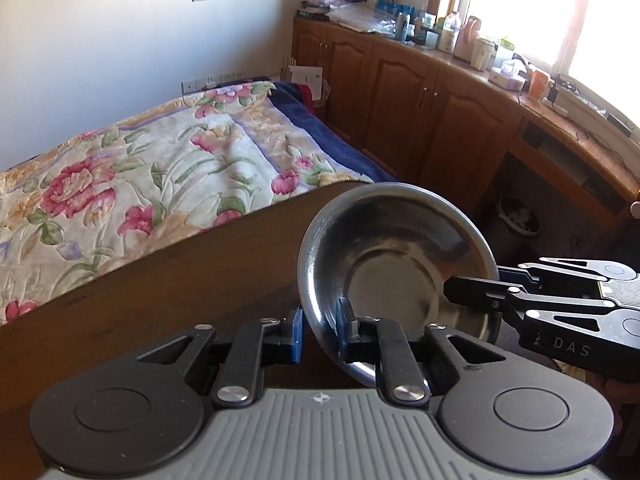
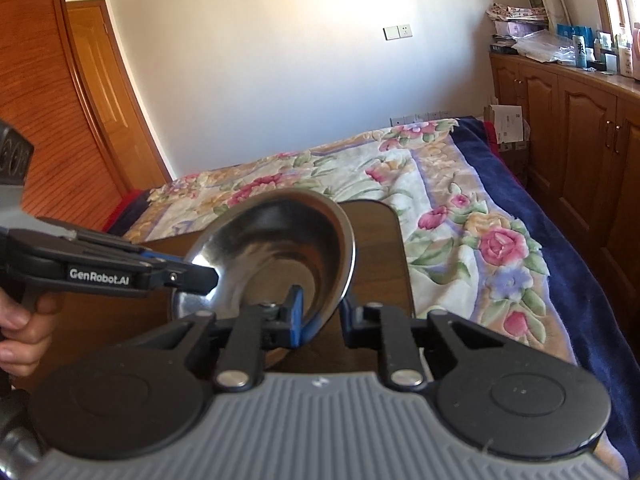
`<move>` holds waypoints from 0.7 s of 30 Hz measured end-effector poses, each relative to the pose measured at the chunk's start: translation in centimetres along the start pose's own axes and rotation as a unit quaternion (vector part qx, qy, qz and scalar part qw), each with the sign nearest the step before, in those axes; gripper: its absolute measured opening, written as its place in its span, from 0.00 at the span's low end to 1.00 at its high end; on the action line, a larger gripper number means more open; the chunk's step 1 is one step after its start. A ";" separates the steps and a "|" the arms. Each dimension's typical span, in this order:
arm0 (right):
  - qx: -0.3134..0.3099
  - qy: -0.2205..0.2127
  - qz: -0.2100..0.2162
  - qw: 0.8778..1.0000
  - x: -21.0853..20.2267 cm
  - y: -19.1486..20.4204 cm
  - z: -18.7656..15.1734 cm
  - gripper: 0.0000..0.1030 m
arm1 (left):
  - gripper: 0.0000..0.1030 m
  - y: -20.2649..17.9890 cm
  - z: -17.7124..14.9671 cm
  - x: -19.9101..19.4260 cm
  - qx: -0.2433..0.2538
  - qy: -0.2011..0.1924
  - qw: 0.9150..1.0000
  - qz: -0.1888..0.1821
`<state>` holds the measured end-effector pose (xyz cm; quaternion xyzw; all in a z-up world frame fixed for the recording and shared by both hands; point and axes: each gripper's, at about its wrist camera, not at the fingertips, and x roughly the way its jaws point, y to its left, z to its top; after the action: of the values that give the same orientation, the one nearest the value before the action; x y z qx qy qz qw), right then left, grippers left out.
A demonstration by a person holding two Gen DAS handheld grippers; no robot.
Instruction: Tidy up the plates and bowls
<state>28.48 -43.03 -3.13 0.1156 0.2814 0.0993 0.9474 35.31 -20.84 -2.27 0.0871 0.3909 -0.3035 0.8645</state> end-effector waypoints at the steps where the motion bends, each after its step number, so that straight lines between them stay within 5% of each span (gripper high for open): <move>1: 0.001 -0.002 0.001 1.000 -0.2 0.1 0.1 0.21 | 0.18 0.0 0.0 -0.5 0.001 -0.004 1.000 0.000; 21: -0.027 -0.044 0.011 0.999 -4.1 4.1 1.6 0.21 | 0.18 0.2 -1.2 -9.2 0.007 -0.075 0.997 0.008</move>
<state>25.48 -40.42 1.36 0.0977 0.2354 0.1117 0.9605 29.99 -16.05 3.60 0.0737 0.3223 -0.3050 0.8931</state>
